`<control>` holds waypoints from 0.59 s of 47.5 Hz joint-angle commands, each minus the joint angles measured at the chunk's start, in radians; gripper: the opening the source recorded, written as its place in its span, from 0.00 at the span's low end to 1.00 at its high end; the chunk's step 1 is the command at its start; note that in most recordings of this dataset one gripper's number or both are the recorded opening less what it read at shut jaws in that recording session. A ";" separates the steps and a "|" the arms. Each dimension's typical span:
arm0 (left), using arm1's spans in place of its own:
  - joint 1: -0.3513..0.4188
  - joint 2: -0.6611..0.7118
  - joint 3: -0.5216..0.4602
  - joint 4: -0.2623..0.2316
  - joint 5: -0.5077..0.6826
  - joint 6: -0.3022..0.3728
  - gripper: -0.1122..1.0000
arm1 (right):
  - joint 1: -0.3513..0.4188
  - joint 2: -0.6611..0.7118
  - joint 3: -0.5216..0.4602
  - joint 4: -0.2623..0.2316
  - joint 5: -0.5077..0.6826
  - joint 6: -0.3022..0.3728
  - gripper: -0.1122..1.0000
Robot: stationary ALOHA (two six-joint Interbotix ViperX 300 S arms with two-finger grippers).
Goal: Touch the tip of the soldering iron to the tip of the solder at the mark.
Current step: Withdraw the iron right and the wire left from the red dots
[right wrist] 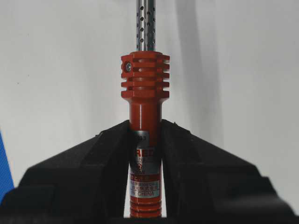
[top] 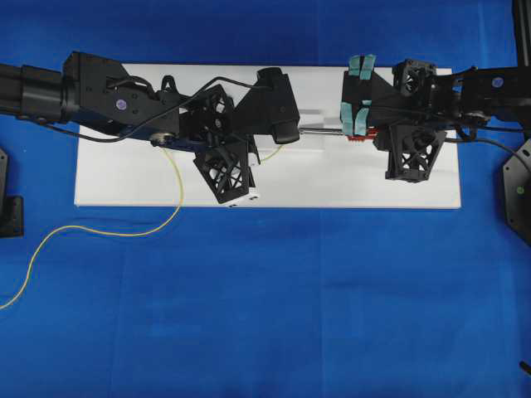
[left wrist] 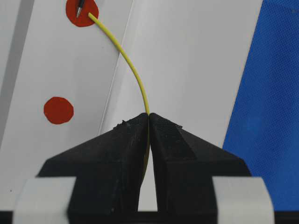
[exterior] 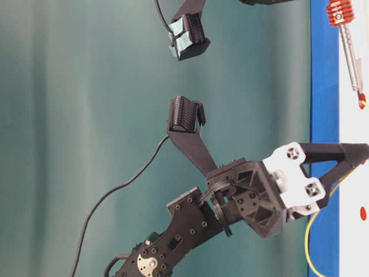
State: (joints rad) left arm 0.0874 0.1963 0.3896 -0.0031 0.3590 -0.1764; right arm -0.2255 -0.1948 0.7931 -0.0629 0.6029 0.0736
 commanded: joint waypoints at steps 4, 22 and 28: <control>-0.002 -0.015 -0.023 0.003 -0.005 -0.002 0.12 | 0.000 -0.008 -0.021 0.000 -0.003 0.000 0.16; 0.002 -0.081 -0.006 0.003 0.021 0.002 0.12 | 0.000 -0.009 -0.021 0.000 -0.003 0.000 0.16; 0.002 -0.138 0.023 0.002 0.023 0.002 0.12 | 0.000 -0.008 -0.021 -0.002 -0.003 0.000 0.16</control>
State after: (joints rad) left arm 0.0874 0.1197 0.4111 -0.0015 0.3835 -0.1764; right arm -0.2255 -0.1948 0.7946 -0.0614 0.6029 0.0736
